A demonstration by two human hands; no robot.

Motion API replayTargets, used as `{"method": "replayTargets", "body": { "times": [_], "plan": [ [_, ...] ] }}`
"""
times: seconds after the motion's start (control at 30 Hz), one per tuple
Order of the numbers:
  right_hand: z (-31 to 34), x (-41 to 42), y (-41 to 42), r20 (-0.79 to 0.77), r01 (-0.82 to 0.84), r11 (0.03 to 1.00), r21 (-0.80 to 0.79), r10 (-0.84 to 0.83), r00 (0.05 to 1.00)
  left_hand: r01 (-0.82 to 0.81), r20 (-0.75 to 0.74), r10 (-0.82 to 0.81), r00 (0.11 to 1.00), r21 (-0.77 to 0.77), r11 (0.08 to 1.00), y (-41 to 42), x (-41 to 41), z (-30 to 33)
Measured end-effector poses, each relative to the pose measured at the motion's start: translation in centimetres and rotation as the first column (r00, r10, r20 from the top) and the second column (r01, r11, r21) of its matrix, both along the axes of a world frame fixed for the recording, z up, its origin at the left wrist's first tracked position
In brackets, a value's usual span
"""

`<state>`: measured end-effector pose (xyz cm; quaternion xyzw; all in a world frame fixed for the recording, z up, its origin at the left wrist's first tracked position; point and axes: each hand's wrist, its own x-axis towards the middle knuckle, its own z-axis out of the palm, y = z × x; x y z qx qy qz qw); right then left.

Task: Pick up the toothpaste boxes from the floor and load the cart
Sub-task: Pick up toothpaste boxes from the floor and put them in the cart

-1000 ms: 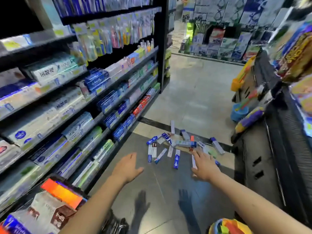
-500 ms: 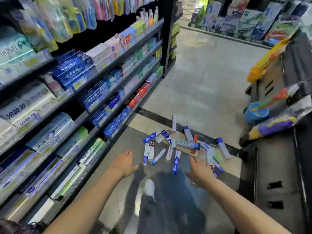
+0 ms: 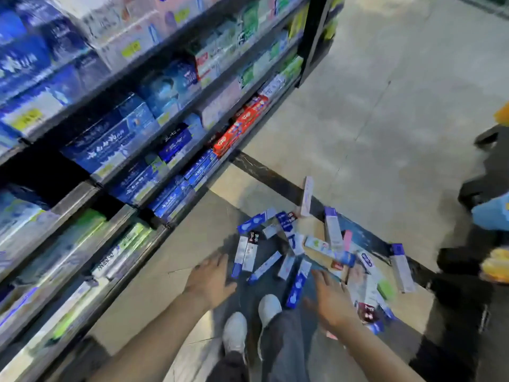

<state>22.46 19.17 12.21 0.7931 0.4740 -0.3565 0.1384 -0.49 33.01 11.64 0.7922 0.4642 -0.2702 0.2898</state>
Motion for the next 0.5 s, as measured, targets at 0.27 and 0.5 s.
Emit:
{"method": "replayTargets", "body": {
  "times": [0.27, 0.5],
  "plan": [
    [-21.1, 6.2, 5.2, 0.006, 0.043, 0.993, -0.106, -0.043, 0.999, -0.118, -0.080, 0.109, 0.991, -0.112, 0.987, 2.3, 4.3, -22.4],
    [-38.6, 10.0, 9.1, 0.004, 0.055, 0.994, -0.089, -0.055, 0.998, -0.338, -0.134, 0.319, 0.938, -0.162, 0.927, 2.1, 6.6, -40.0]
  ]
}}
